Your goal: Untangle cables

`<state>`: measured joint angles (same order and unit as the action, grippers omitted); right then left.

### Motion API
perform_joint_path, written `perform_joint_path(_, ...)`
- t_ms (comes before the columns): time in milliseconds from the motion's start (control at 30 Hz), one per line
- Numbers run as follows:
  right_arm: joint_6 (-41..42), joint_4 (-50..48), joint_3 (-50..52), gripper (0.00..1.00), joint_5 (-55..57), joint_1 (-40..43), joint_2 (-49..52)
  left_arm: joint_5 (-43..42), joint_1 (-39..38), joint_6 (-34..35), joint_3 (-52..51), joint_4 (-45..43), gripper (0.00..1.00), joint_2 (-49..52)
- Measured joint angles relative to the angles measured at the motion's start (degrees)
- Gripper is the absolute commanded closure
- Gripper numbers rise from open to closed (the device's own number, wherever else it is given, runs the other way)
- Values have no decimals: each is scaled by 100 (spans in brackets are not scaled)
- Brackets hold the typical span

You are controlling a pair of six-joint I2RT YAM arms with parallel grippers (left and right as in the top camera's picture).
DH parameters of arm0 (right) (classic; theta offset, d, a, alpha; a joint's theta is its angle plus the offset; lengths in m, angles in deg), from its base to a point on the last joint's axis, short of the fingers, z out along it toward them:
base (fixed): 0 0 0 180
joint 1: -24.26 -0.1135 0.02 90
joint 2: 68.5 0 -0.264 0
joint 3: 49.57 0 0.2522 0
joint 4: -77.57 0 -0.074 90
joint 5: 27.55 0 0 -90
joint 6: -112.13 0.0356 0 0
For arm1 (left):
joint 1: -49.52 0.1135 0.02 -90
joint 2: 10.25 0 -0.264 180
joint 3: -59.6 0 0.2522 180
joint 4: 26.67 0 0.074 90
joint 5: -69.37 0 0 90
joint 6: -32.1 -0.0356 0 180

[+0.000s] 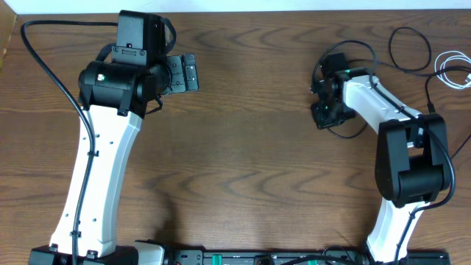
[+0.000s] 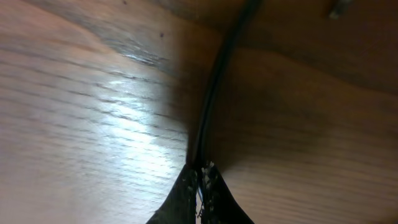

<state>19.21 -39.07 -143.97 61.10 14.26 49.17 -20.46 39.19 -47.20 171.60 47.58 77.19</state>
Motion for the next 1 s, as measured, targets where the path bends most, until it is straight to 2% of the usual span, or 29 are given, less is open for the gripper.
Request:
perform_joint_path(167,109,365,-444,99,-1010,579,-446,0,0,-2,0,2,2,0)
perform_joint_path(333,111,459,-1008,99,-1847,1646,-1405,0,0,-2,0,-7,2,0)
perform_joint_path(467,129,463,-1137,99,-2033,2566,-1803,0,0,-2,0,-9,2,0)
perform_joint_path(633,323,538,-1132,99,-1700,3383,-1576,0,0,0,0,-9,2,0)
perform_joint_path(667,354,590,-1128,82,-1661,3515,-1493,0,0,0,0,-9,2,0)
perform_joint_path(700,374,634,-1117,72,-1624,3595,-1432,0,0,0,0,-9,2,0)
perform_joint_path(733,400,704,-1113,64,-1582,3630,-1373,0,0,-2,0,-9,2,0)
perform_joint_path(800,428,852,-1104,56,-1552,3606,-1270,0,0,0,0,-11,2,0)
perform_joint_path(1000,859,907,-713,53,-1147,3008,-1130,0,0,0,-2,-26,2,0)
